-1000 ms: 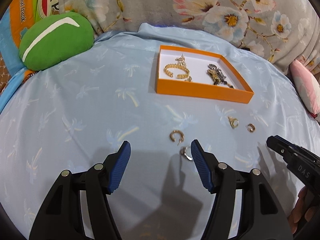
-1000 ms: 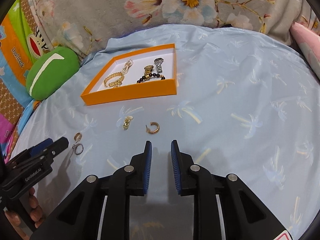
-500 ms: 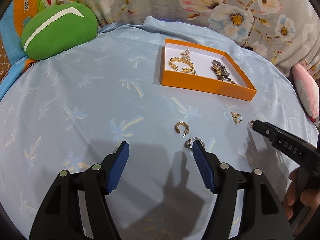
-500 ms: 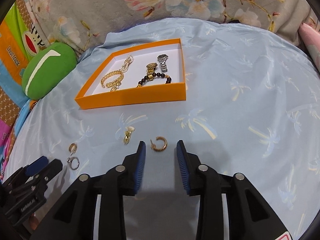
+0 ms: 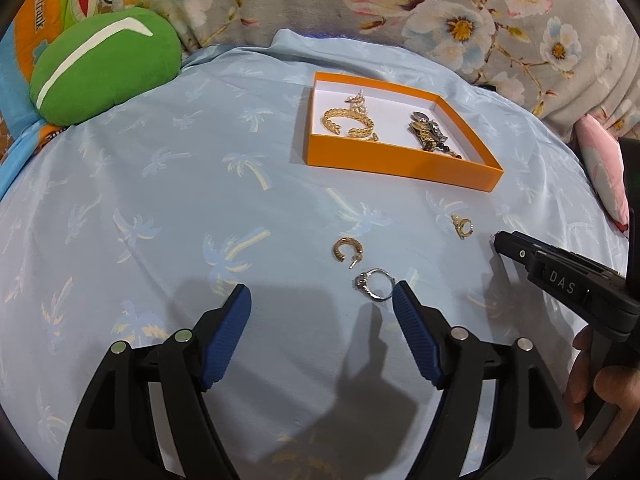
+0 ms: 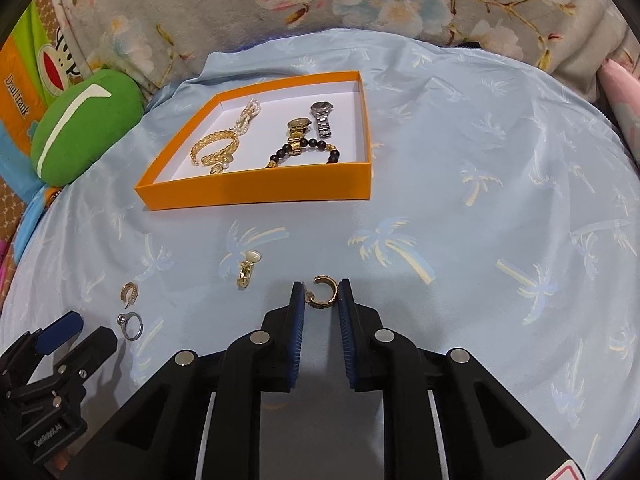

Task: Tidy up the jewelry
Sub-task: 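Close the right tool on the gold hoop earring, then lower the left tool onto the silver ring and close while the right tool holds the hoop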

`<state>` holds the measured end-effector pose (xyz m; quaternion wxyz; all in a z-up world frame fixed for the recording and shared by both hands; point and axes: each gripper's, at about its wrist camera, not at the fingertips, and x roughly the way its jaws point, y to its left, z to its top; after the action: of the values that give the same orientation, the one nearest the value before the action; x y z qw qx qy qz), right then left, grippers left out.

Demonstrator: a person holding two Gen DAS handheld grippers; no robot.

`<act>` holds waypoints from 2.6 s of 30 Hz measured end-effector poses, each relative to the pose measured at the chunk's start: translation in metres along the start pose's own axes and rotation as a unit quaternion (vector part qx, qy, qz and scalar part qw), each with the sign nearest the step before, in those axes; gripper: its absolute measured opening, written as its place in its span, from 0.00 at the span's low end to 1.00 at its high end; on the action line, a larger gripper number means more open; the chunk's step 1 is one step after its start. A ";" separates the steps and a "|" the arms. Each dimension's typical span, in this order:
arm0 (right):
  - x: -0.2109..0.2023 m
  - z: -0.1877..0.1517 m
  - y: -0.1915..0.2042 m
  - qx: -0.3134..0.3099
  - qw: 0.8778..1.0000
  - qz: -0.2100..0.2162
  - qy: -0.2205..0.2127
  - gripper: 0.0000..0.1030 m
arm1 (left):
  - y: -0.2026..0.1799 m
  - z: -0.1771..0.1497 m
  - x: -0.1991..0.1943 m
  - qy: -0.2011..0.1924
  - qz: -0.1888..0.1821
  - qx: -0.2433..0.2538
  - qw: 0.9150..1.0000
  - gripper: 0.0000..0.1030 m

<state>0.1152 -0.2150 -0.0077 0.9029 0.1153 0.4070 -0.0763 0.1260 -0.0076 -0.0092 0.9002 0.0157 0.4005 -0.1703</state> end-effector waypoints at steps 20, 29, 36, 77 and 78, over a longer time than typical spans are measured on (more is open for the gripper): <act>-0.013 -0.012 -0.014 0.027 0.999 0.017 -0.005 0.16 | -0.026 0.009 0.017 0.013 0.011 0.022 1.000 0.45; -0.013 -0.013 -0.018 0.034 0.999 0.027 -0.004 0.16 | -0.017 0.013 0.018 0.012 0.037 0.023 0.999 0.42; -0.013 -0.013 -0.016 0.032 0.999 0.029 -0.005 0.16 | -0.019 0.000 0.008 0.013 0.034 0.027 0.999 0.43; -0.019 -0.013 -0.012 0.024 0.999 0.031 -0.016 0.16 | -0.020 0.003 -0.001 -0.002 0.014 0.013 1.000 0.00; -0.019 -0.013 -0.012 0.024 0.999 0.031 -0.016 0.16 | -0.020 0.004 -0.002 -0.003 0.012 0.013 1.000 0.00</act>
<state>0.0911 -0.2219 -0.0033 0.9082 0.1480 0.3869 -0.0602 0.1208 -0.0261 -0.0030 0.9032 0.0317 0.3950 -0.1649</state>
